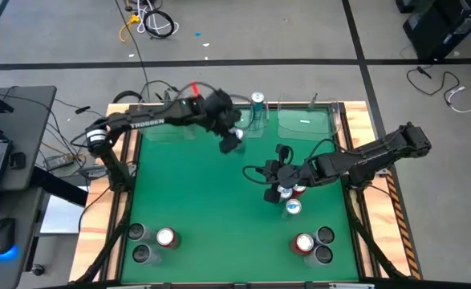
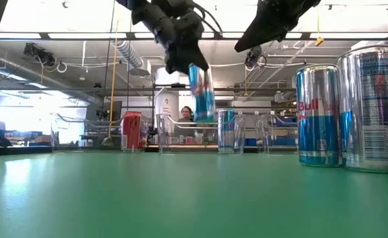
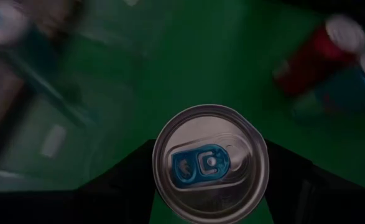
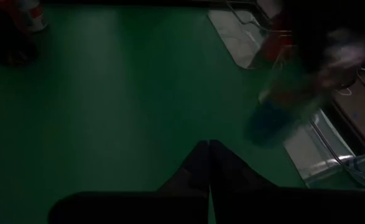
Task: Sort soda cans
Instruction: Put the blue soda can into the transparent middle bin
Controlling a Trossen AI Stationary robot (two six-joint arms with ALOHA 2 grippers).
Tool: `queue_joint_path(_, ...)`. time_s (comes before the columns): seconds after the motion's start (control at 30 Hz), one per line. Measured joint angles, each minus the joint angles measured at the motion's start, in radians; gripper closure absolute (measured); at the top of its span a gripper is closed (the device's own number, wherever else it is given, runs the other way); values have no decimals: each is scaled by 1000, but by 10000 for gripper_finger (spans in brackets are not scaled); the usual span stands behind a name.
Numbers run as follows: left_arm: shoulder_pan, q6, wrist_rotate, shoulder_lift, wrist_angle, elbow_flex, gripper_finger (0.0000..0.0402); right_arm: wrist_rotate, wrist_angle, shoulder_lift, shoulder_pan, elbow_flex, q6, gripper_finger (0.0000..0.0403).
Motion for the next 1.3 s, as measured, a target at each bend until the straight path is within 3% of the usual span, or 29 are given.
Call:
queue_joint_path(0.17,78,51,-80,-1,23,46,173,0,0,0,0,0,0,403)
queue_joint_path(0.5,209,84,-56,73,99,54,173,0,7,0,-2,0,-3,403)
queue_joint_path(0.73,253,102,-9,218,53,216,173,0,16,0,-2,0,-1,403)
queue_joint_path(0.93,274,138,-5,358,-97,386,173,0,15,0,-2,0,8,403)
queue_joint_path(1.3,298,188,-40,427,-85,438,173,0,8,0,-2,0,8,403)
